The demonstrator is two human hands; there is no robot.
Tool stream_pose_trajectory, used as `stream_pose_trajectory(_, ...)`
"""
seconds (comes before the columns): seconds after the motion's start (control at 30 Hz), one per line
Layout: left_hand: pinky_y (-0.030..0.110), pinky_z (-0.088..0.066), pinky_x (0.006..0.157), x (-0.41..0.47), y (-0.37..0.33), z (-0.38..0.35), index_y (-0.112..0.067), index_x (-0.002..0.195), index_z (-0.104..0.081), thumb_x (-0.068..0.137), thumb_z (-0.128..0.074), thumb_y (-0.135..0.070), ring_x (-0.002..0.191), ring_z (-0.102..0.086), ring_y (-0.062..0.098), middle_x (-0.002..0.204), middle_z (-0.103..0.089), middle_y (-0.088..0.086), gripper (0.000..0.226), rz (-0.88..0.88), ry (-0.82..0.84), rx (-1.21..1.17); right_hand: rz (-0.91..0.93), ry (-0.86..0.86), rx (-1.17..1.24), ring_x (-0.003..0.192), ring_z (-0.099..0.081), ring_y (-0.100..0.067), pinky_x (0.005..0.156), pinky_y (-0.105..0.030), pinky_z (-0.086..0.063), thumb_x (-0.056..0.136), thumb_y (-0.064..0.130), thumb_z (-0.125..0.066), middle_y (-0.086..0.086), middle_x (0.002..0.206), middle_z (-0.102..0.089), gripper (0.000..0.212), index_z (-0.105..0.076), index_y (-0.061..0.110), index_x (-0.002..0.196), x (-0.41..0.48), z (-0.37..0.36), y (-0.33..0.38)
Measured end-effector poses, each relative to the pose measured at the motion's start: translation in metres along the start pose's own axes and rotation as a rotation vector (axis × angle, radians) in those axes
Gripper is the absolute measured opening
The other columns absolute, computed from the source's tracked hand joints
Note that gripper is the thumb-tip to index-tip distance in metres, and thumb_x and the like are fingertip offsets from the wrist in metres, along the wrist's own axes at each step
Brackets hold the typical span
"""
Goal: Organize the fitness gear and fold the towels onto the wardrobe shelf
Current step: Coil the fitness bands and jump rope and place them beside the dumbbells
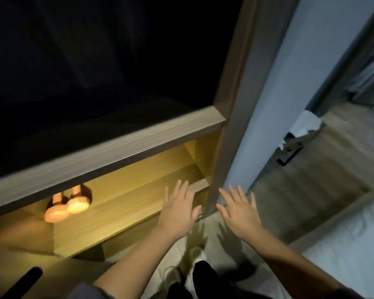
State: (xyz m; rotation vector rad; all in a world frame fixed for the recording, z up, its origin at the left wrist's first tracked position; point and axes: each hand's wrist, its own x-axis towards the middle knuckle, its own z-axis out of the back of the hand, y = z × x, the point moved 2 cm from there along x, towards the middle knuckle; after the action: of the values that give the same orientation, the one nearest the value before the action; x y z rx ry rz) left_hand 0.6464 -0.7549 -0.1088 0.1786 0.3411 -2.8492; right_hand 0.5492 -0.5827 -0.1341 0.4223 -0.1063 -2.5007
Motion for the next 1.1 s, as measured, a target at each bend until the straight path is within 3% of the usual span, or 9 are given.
stream_pose_trajectory(0.3, 0.055, 0.0, 0.119, 0.053, -0.099, -0.02, -0.022, 0.155, -0.02, 0.102, -0.029, -0.051, 0.152, 0.001, 0.024, 0.163, -0.014, 0.004, 0.061, -0.3, 0.154, 0.096, -0.257, -0.045, 0.147, 0.152, -0.003, -0.023, 0.119, -0.056, 0.001, 0.102, 0.053, -0.022, -0.001, 0.164, -0.013, 0.058, -0.019, 0.031, 0.155, -0.011, 0.0, -0.093)
stream_pose_trajectory(0.47, 0.053, -0.001, 0.12, 0.093, -0.156, -0.034, -0.018, 0.155, -0.019, 0.102, -0.029, -0.047, 0.151, 0.002, 0.024, 0.163, -0.013, 0.006, 0.061, -0.377, 0.249, 0.11, -0.314, -0.103, 0.12, 0.15, -0.015, -0.028, 0.118, -0.061, -0.012, 0.101, 0.051, -0.031, -0.006, 0.161, -0.026, 0.056, -0.031, 0.027, 0.152, -0.008, -0.005, -0.171)
stream_pose_trajectory(0.73, 0.052, -0.005, 0.121, 0.188, -0.254, -0.066, -0.016, 0.153, -0.023, 0.101, -0.036, -0.042, 0.151, -0.003, 0.025, 0.161, -0.017, 0.005, 0.059, -0.434, 0.339, 0.142, -0.393, -0.027, 0.041, 0.151, -0.006, -0.029, 0.116, -0.059, -0.005, 0.098, 0.059, -0.021, -0.004, 0.163, -0.016, 0.059, -0.022, 0.034, 0.151, 0.011, 0.016, -0.3)
stream_pose_trajectory(1.1, 0.053, -0.01, 0.12, 0.329, -0.372, -0.103, -0.017, 0.153, -0.022, 0.102, -0.036, -0.043, 0.151, -0.002, 0.026, 0.161, -0.016, 0.008, 0.059, -0.564, 0.437, 0.209, -0.519, 0.05, 0.028, 0.151, -0.002, -0.029, 0.118, -0.059, -0.006, 0.1, 0.057, -0.024, -0.005, 0.164, -0.01, 0.062, -0.013, 0.032, 0.155, 0.057, 0.031, -0.439)
